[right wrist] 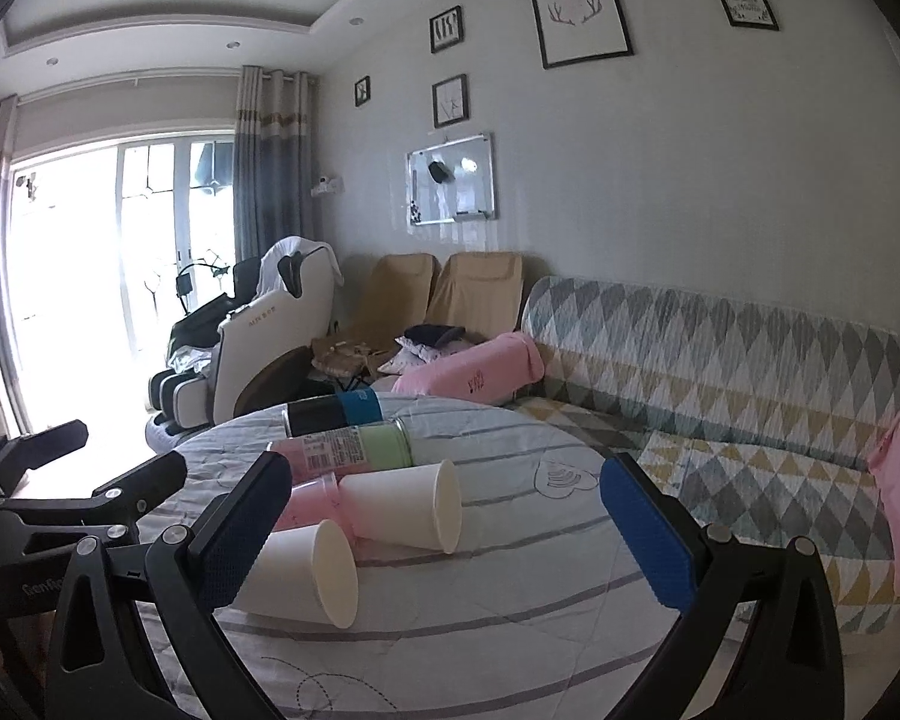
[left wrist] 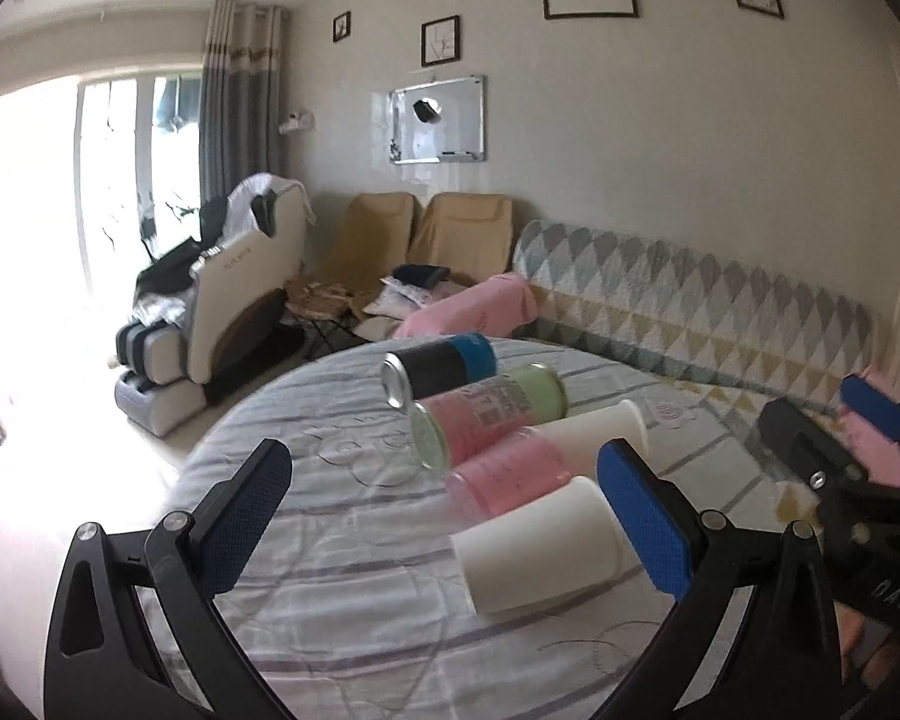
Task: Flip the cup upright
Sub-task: 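Approach the white paper cups lying on the table with the left tool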
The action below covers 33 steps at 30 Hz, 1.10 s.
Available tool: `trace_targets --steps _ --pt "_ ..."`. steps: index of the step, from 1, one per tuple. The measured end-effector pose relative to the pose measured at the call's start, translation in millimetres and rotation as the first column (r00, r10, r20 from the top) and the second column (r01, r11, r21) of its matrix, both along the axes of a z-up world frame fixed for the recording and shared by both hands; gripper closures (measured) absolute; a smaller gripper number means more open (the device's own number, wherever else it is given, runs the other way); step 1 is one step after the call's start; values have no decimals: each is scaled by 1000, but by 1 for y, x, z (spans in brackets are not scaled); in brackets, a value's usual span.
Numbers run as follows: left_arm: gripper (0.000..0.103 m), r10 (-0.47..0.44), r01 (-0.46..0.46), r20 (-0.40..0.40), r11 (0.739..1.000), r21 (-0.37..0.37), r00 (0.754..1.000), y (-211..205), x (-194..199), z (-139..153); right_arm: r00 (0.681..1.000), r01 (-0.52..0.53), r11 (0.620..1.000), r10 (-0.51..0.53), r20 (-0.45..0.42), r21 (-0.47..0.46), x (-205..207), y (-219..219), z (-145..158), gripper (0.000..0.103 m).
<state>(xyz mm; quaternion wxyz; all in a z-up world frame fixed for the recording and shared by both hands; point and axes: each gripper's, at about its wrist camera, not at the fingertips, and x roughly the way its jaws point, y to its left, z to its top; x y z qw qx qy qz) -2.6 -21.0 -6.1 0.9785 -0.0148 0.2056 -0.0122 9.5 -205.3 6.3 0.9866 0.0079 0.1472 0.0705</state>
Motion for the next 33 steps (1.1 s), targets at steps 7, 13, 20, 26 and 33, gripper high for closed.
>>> trace_targets --steps 7,13,20,26,33 --pt "0 -25 25 2 1000 -18 1000 4 -1 -1 999 -5 1000 5 35 -3 -7 5 -1 0" --pt "0 -8 9 36 999 -31 999 7 -9 2 997 -13 1000 14 76 -12 -11 10 -5 0" --pt "0 0 1 49 1000 -29 999 9 -12 4 994 -10 999 13 104 -32 -18 14 -5 0" --pt "0 0 1 53 1000 -17 999 9 -15 5 995 -8 1000 11 99 -26 -20 12 -4 0" --pt "0 -9 9 49 1000 -9 999 6 -14 5 995 -7 1000 9 97 -20 -20 7 -2 0"
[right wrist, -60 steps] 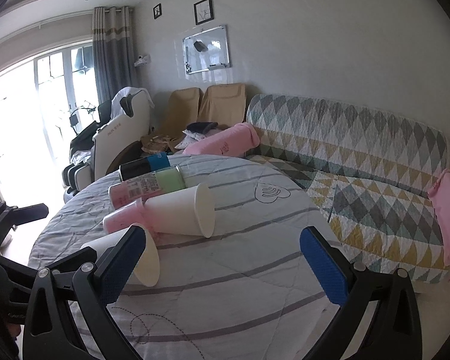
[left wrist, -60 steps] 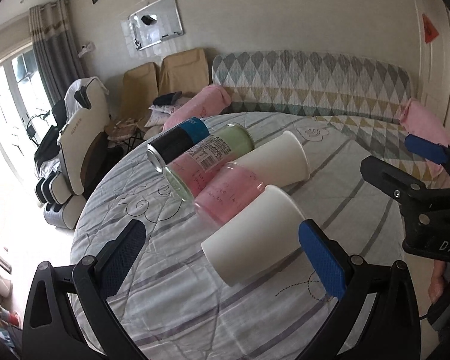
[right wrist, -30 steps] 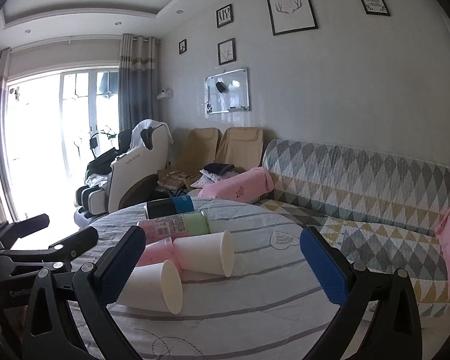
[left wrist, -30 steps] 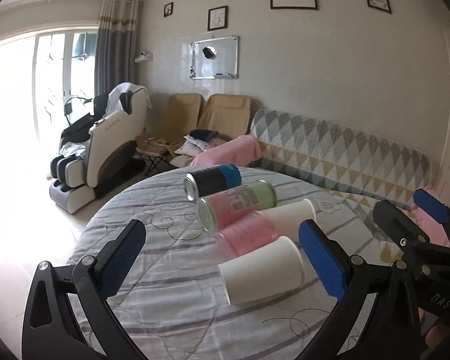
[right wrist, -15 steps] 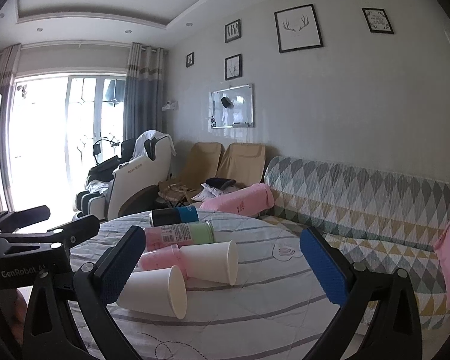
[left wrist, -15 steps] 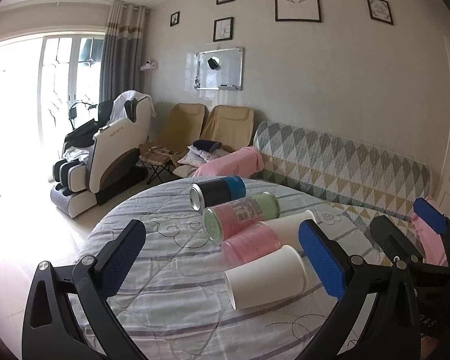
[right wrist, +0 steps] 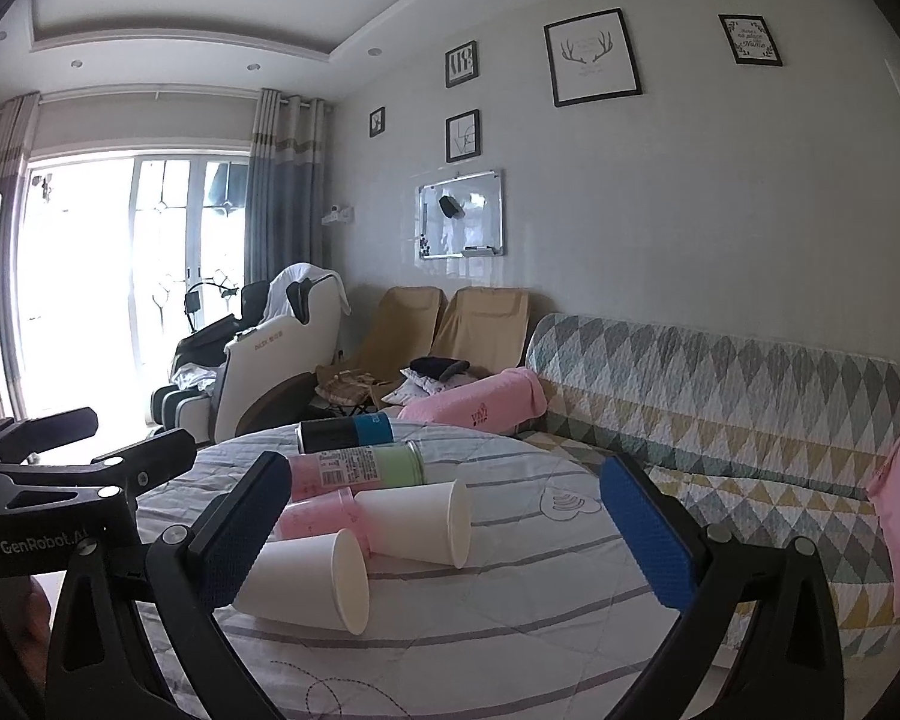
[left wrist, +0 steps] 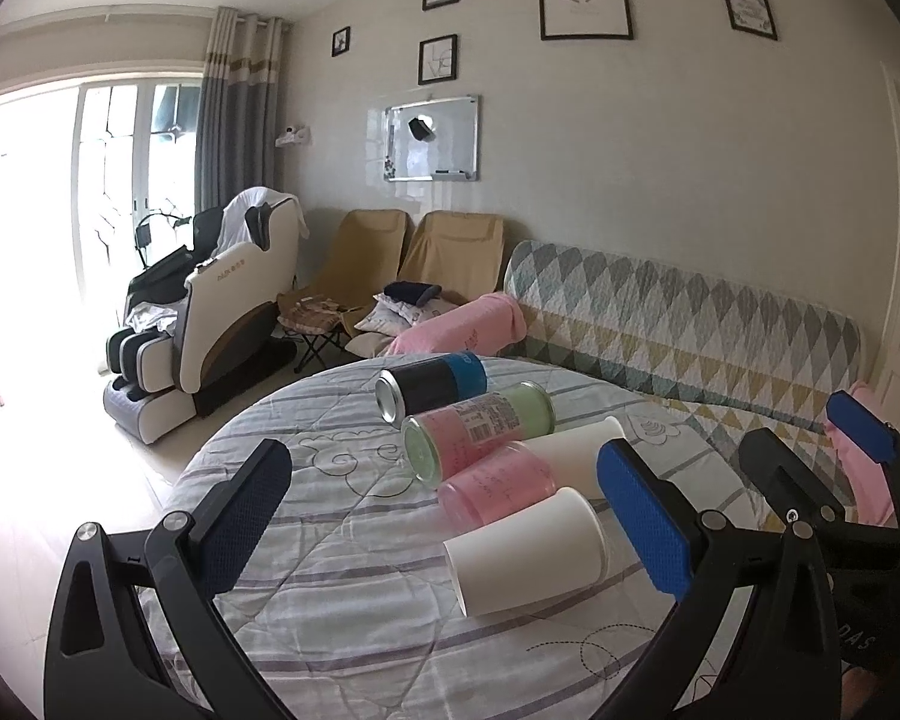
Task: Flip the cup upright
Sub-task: 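Approach the white paper cups lying on the table with the left tool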
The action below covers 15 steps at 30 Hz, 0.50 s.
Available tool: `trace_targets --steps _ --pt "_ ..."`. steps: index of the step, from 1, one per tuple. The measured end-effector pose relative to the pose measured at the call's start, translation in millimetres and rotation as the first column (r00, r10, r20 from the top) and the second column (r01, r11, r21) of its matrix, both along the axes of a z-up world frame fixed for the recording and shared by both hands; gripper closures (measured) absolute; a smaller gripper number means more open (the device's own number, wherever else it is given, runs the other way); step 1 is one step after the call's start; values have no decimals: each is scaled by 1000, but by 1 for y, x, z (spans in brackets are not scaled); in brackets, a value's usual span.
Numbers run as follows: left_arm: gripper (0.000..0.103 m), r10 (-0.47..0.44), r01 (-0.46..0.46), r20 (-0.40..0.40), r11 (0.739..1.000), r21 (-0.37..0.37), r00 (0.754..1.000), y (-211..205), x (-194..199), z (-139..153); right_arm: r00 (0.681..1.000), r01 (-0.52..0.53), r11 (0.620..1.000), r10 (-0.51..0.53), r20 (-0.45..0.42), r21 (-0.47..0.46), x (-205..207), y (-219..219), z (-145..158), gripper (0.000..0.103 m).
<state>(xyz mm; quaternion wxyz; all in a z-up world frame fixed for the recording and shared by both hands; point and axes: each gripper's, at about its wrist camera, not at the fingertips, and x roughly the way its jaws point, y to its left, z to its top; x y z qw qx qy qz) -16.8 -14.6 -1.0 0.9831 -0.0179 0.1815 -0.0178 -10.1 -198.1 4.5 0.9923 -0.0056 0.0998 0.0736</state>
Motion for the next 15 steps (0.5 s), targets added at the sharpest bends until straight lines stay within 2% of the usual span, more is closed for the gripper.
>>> trace_targets --steps 11,15 --pt "0 -13 14 -15 999 30 1000 -10 4 -2 1000 5 1000 -5 -14 11 -2 -4 -5 0" --pt "0 -58 61 -53 996 69 997 -14 8 -6 999 15 1000 -14 -31 7 2 -5 -9 0"
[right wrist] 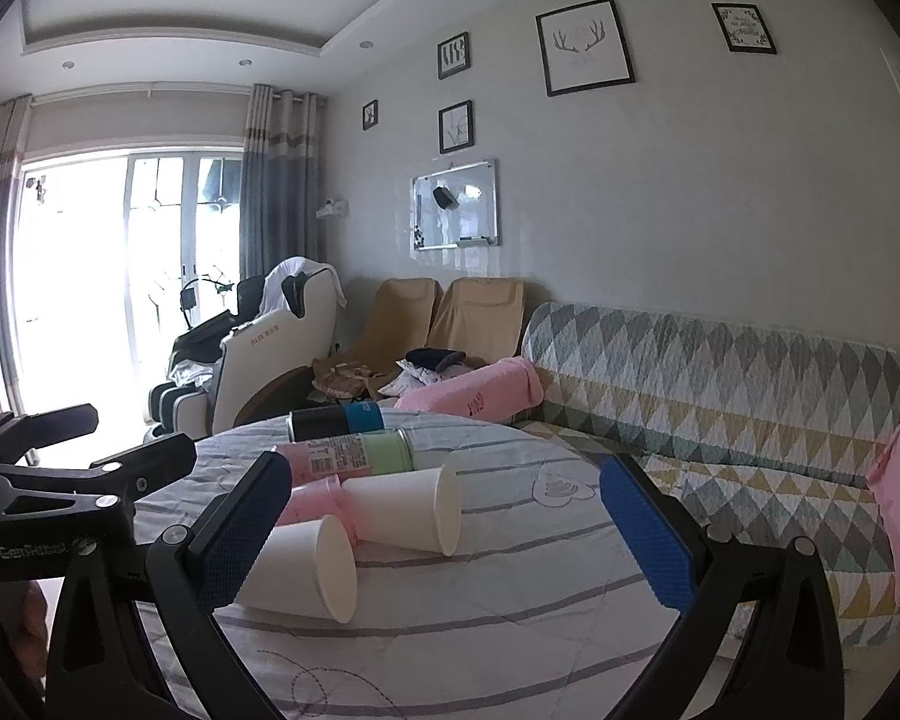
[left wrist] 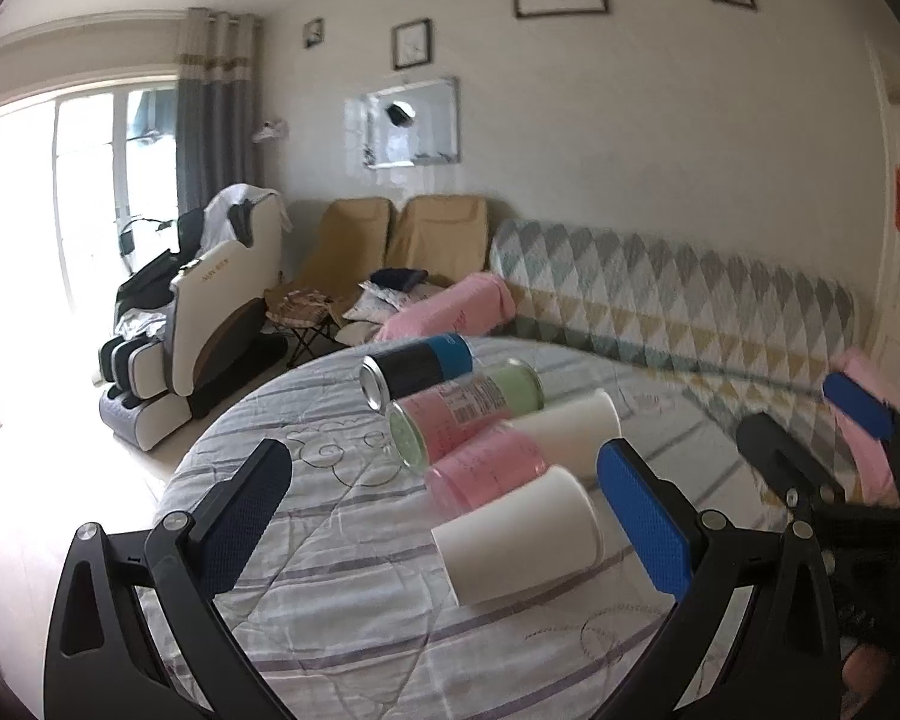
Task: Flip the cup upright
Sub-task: 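Approach the white paper cups lying on the table with the left tool, then grasp the nearest lying white paper cup with the left tool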
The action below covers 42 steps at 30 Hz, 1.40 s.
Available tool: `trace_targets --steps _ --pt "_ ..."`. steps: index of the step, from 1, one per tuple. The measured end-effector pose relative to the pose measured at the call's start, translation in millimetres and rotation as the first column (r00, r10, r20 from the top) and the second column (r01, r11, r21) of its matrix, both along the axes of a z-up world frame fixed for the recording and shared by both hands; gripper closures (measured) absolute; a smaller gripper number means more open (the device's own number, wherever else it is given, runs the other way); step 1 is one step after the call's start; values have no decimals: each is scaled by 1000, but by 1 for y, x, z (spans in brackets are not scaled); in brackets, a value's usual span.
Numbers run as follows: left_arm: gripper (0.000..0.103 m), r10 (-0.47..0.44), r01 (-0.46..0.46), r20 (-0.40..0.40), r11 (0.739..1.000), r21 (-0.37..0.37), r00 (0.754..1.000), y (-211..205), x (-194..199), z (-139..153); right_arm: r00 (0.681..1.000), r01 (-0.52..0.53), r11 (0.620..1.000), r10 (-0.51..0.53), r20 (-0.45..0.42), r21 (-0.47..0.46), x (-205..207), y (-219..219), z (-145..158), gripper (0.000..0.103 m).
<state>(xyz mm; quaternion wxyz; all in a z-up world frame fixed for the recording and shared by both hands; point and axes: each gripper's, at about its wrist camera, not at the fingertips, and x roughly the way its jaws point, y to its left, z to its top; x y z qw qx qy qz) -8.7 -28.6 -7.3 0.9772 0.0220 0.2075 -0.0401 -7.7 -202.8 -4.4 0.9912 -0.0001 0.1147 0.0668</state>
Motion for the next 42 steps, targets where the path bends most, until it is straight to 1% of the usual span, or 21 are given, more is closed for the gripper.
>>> trace_targets --steps 2,4,7,8,9,11,13,16,18,19,21,22,25,27,29,31,32,35,36,38,42 --pt "0 -40 42 -26 998 47 999 0 2 -3 1000 9 1000 -9 -15 -4 3 -2 -3 0" --pt "0 -97 103 -66 989 107 993 -1 5 -7 999 15 1000 -15 -32 -2 6 -6 -6 0" --pt "0 -149 165 -87 965 205 985 -6 7 -15 998 19 1000 -18 -62 12 13 -12 -11 0" --pt "0 -171 192 -104 951 242 980 -8 8 -18 997 18 1000 -17 -74 17 16 -13 -13 0" --pt "0 -182 208 -120 943 259 976 -10 11 -20 996 19 1000 -17 -83 20 17 -14 -15 0" --pt "0 -218 267 -189 918 293 957 -17 21 -27 995 20 1000 -18 -98 22 22 -16 -18 0" --pt "0 -247 320 -242 886 337 938 -29 31 -34 994 20 1000 -18 -111 21 26 -17 -21 0" --pt "0 -261 360 -282 844 398 923 -42 38 -44 990 17 1000 -14 -137 22 31 -21 -26 0" --pt "0 -248 366 -307 825 431 919 -54 47 -51 987 18 1000 -15 -158 23 34 -23 -30 0" --pt "0 -249 372 -315 821 432 916 -57 49 -53 986 21 999 -17 -166 24 34 -24 -32 0" --pt "0 -254 382 -327 820 426 910 -61 56 -55 984 22 999 -16 -180 30 36 -27 -35 0" --pt "0 -260 399 -351 817 416 899 -64 60 -57 982 25 999 -18 -188 35 38 -29 -37 0" --pt "0 -257 415 -389 814 407 885 -67 70 -64 978 26 998 -15 -206 50 42 -33 -39 0" --pt "1 -254 419 -405 817 396 878 -69 74 -68 978 26 998 -14 -210 52 44 -34 -40 0" --pt "7 -260 423 -417 829 366 871 -68 76 -68 977 25 998 -14 -214 50 46 -35 -41 0" --pt "23 -272 429 -432 844 322 860 -67 78 -69 976 24 998 -13 -219 50 47 -34 -43 0" --pt "24 -266 421 -444 857 297 856 -65 79 -69 975 23 998 -10 -222 53 48 -34 -43 0" --pt "27 -262 406 -446 875 264 855 -59 79 -71 973 14 998 0 -231 60 48 -31 -43 0" --pt "29 -260 395 -442 885 246 858 -55 78 -69 972 6 998 8 -235 62 48 -29 -43 0" --pt "31 -270 385 -443 902 194 855 -47 77 -66 972 1 998 13 -236 59 48 -26 -42 0" --pt "32 -261 340 -432 934 114 863 -33 72 -63 970 -24 998 37 -241 58 48 -18 -42 0"
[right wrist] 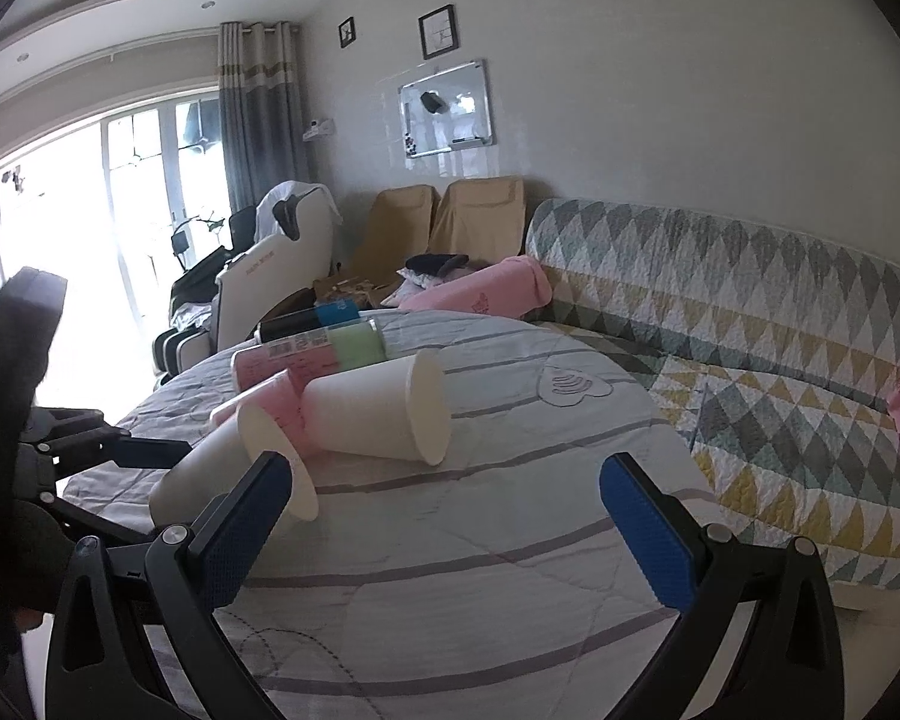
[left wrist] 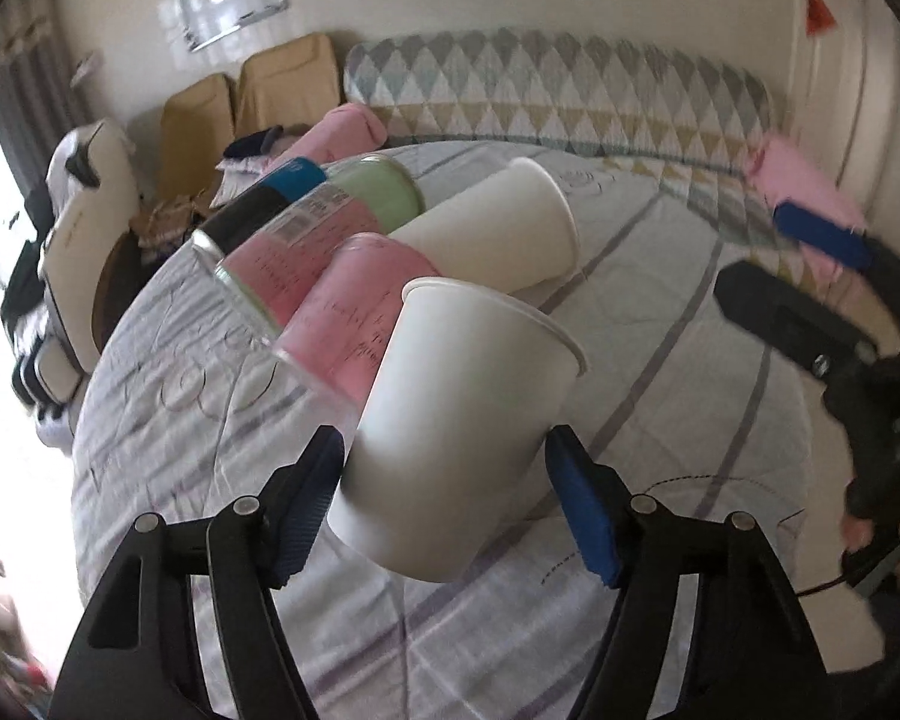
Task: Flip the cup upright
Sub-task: 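Grasp the nearest lying white paper cup with the left tool, then rotate the held white cup upright and set it on the table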
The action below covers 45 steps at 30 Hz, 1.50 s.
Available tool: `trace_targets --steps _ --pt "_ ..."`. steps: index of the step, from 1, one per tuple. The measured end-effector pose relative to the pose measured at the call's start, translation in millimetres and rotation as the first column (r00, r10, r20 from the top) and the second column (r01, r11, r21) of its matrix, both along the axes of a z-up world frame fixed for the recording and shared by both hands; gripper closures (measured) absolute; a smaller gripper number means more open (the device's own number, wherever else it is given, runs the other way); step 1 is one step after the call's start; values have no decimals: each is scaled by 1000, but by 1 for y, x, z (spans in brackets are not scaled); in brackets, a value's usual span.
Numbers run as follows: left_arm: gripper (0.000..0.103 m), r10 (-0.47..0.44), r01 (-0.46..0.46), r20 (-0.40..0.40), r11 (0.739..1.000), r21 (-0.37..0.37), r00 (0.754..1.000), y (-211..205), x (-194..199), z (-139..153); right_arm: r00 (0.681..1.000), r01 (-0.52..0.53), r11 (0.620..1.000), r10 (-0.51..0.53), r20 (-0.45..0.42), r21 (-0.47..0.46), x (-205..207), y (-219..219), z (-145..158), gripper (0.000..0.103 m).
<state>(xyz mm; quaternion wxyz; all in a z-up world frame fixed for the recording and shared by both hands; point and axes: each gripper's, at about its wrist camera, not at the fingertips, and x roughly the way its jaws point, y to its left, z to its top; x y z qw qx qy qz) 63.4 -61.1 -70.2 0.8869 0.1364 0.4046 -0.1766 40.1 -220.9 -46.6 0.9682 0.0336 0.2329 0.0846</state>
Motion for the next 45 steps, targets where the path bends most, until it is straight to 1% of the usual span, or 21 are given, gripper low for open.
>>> trace_targets --steps 3,6,10,12,15,17,19,21,22,24,25,30,32,34,35,36,37,39,42,44,45 --pt "34 57 -57 -2 997 -45 998 10 -5 -1 1000 -23 1000 23 -20 15 3 5 0 0" --pt "36 110 -110 -1 990 -94 994 21 -7 1 996 -57 996 61 -59 63 8 10 -2 0" --pt "35 167 -162 16 974 -157 986 32 -14 0 984 -116 974 139 -110 196 15 16 -3 0" --pt "35 185 -180 15 968 -174 983 38 -16 -3 971 -151 950 194 -138 274 21 21 -5 0" --pt "35 202 -199 -3 962 -186 979 46 -16 -7 955 -186 928 248 -164 321 27 30 -10 0" --pt "35 206 -204 -9 959 -195 978 49 -14 -8 936 -213 907 296 -191 364 32 37 -16 0" --pt "35 210 -208 -10 960 -190 978 50 -12 -10 909 -207 870 340 -241 448 41 41 -26 0" --pt "35 213 -211 -14 956 -205 977 50 -12 -10 885 -190 839 372 -282 509 49 42 -35 0" --pt "35 212 -210 -14 955 -209 977 50 -12 -10 872 -178 812 391 -293 556 55 43 -42 0" --pt "35 207 -205 -12 955 -214 978 51 -12 -10 864 -162 795 400 -305 585 61 45 -49 0" --pt "35 205 -202 -11 956 -214 979 50 -12 -9 855 -159 775 418 -307 612 67 47 -54 0" --pt "35 190 -188 -8 958 -215 982 51 -11 -10 830 -179 725 474 -293 665 81 57 -63 0" --pt "35 187 -185 -8 959 -216 982 51 -12 -10 827 -197 717 488 -280 669 87 63 -63 1" --pt "35 184 -181 -7 960 -216 983 51 -11 -10 819 -218 708 507 -269 672 90 69 -62 14" --pt "35 182 -179 -8 959 -218 983 52 -11 -10 813 -224 705 516 -270 672 92 72 -61 19" --pt "35 186 -183 -5 959 -217 982 52 -12 -10 811 -230 701 522 -266 675 92 74 -58 30" --pt "35 188 -184 -4 958 -218 982 53 -12 -9 805 -237 700 529 -267 674 92 76 -58 36" --pt "35 183 -179 -5 958 -224 983 55 -13 -8 801 -246 695 539 -262 676 94 78 -58 37" --pt "33 181 -177 -3 957 -229 984 57 -16 -6 818 -266 711 523 -238 651 90 76 -49 37" --pt "28 187 -182 0 955 -236 982 58 -19 -5 829 -287 724 515 -216 627 86 74 -42 37" --pt "23 191 -184 7 954 -238 982 59 -21 -3 836 -298 736 509 -206 608 86 75 -38 37"
